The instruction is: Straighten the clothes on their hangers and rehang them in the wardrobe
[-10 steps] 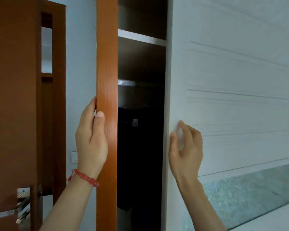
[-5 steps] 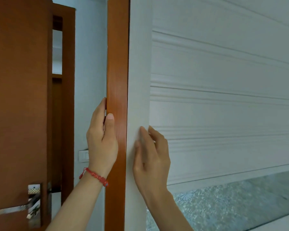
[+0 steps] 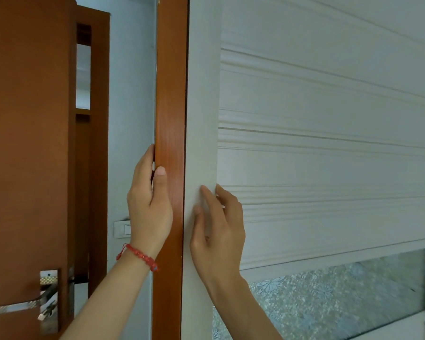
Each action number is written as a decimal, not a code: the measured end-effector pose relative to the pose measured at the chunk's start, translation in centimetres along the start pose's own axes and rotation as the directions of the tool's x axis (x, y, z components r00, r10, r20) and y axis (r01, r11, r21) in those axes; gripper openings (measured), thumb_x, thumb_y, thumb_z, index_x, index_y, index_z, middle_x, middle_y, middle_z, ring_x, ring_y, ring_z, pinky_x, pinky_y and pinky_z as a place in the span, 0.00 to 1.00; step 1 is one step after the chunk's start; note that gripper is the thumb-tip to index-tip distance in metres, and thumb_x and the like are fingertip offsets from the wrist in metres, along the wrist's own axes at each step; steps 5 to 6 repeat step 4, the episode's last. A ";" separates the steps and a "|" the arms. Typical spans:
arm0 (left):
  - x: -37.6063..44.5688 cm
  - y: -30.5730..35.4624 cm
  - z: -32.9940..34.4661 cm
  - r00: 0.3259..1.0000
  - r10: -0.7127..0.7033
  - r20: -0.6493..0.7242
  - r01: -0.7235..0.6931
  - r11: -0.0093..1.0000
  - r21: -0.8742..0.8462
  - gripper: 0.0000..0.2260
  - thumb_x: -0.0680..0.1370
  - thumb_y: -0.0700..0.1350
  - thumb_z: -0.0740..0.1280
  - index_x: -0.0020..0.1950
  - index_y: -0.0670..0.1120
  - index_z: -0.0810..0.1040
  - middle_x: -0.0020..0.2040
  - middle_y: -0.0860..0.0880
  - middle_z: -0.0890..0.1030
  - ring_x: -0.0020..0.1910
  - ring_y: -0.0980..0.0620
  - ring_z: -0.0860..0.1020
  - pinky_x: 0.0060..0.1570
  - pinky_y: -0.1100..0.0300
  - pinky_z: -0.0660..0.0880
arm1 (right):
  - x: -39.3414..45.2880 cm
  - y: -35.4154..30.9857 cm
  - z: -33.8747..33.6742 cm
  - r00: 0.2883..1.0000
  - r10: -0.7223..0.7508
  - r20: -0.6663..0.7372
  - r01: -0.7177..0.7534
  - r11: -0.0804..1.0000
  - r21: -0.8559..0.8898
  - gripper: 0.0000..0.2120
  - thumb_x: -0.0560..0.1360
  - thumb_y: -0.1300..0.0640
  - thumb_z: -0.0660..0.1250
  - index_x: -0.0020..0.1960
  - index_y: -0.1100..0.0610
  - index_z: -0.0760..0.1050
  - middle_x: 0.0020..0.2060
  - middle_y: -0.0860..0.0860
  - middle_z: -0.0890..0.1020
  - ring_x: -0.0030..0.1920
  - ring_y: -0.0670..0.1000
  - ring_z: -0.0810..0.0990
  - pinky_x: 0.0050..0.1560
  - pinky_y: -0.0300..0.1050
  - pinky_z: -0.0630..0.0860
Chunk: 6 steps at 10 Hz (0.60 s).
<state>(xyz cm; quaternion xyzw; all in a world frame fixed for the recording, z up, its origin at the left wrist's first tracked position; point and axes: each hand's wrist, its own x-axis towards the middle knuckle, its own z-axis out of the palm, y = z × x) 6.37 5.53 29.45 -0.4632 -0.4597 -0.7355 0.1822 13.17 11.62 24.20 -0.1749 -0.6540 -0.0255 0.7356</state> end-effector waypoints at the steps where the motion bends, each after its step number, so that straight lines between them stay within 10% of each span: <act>1: 0.0 0.1 0.0 1.000 0.003 -0.001 -0.003 1.000 0.004 0.18 0.81 0.45 0.53 0.72 0.49 0.62 0.70 0.49 0.69 0.69 0.53 0.67 0.68 0.58 0.65 | 0.0 -0.1 -0.1 1.000 -0.007 0.004 0.007 1.000 -0.010 0.16 0.75 0.56 0.59 0.62 0.51 0.71 0.58 0.55 0.78 0.57 0.48 0.74 0.49 0.34 0.73; 6: 0.3 0.3 -1.0 0.999 -0.001 0.054 -0.001 0.999 0.041 0.18 0.80 0.48 0.56 0.71 0.51 0.62 0.70 0.50 0.70 0.69 0.54 0.68 0.66 0.60 0.65 | 2.1 1.2 -3.8 0.969 -0.004 0.249 -0.053 0.973 0.223 0.15 0.74 0.55 0.60 0.59 0.50 0.77 0.59 0.47 0.79 0.54 0.43 0.79 0.50 0.38 0.77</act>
